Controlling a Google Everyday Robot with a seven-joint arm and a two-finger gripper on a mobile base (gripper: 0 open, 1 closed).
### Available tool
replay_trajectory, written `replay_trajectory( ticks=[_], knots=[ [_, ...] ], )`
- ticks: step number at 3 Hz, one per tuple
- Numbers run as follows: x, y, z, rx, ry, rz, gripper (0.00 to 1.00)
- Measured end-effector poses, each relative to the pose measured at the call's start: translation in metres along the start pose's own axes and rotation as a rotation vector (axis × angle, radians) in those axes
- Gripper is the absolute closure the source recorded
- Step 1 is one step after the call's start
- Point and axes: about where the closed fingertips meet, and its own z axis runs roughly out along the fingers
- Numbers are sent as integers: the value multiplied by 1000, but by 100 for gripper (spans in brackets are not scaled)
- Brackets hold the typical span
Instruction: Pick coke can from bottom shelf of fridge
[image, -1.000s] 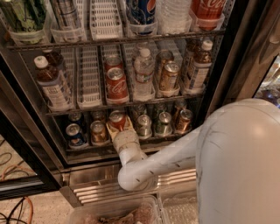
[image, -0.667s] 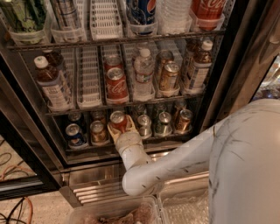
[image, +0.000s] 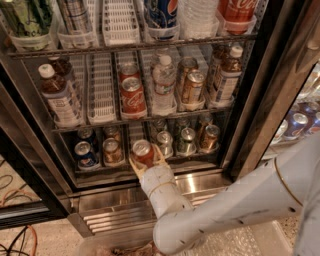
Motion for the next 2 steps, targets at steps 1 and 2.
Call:
replay_trajectory(
  ticks=[1,2],
  knots=[
    [-5,12,-28,-60,3,26,100],
    [-13,38,-42,-162,-13,53,100]
  ],
)
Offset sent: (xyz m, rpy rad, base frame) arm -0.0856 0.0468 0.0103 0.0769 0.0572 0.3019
